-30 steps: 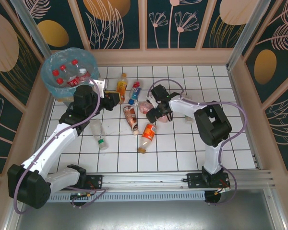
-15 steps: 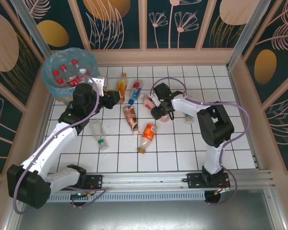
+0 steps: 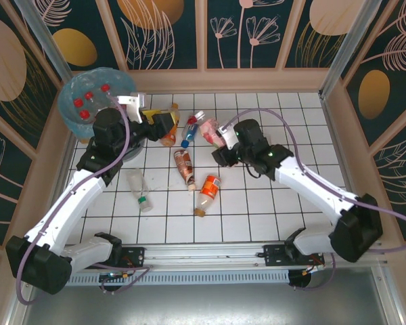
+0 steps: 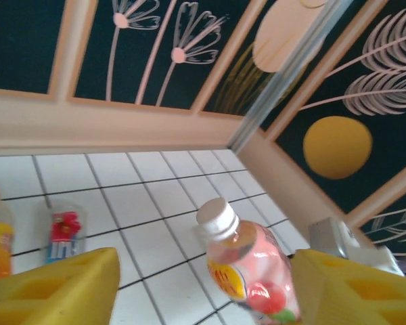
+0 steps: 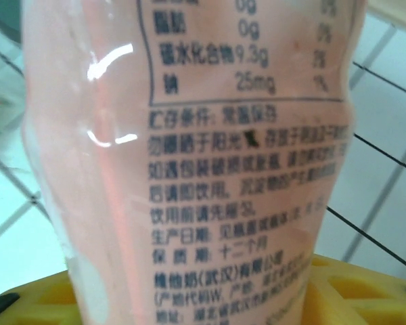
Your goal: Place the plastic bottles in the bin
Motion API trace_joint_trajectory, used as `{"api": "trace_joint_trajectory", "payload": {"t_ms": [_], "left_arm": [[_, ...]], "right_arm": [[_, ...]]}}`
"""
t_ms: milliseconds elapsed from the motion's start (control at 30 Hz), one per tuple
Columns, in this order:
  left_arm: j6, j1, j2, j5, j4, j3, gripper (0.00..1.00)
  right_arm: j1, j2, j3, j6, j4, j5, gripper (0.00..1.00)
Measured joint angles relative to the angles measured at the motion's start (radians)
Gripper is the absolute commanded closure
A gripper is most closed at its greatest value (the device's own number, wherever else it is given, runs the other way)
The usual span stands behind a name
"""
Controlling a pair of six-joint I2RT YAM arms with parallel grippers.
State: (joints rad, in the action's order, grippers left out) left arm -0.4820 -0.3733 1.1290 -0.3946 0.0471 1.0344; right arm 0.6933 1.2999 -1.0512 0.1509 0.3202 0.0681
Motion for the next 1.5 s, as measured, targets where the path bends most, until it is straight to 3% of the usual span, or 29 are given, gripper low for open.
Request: {"api": "trace_joint_trajectory", "payload": {"t_ms": [233, 467, 600, 767, 1067, 1233, 1300, 1500], "left_arm": [[-0.042, 0.000, 0.037, -0.174, 0.061, 0.004, 0.30], [-0.072, 0.000, 0.017, -0.268, 0.135, -0.003, 0.30], [-0.085, 0.000, -0.021, -0.301, 0.186, -0.023, 0.25], [-0.096, -0.001, -0.048, -0.308, 0.219, -0.033, 0.21], [-0.100, -0.001, -0.053, -0.307, 0.240, -0.036, 0.31], [-0.099, -0.001, -0.053, -0.307, 0.237, -0.036, 0.32], [-0.098, -0.001, -0.053, -0.307, 0.233, -0.036, 0.39], [-0.097, -0.001, -0.053, -0.314, 0.214, -0.036, 0.45]], "right_arm": [[0.097, -0.125, 0.060, -0.018, -0.158, 0.114, 0.48], [0.108, -0.137, 0.062, -0.029, -0.232, 0.169, 0.48], [0.114, -0.137, 0.066, -0.031, -0.251, 0.193, 0.49], [0.118, -0.137, 0.072, -0.047, -0.273, 0.196, 0.50], [0.145, -0.126, 0.072, -0.053, -0.272, 0.249, 0.50], [0.156, -0.111, 0.072, -0.053, -0.272, 0.260, 0.50], [0.156, -0.111, 0.071, -0.053, -0.272, 0.266, 0.50], [0.167, -0.100, 0.051, -0.054, -0.266, 0.277, 0.50]]}}
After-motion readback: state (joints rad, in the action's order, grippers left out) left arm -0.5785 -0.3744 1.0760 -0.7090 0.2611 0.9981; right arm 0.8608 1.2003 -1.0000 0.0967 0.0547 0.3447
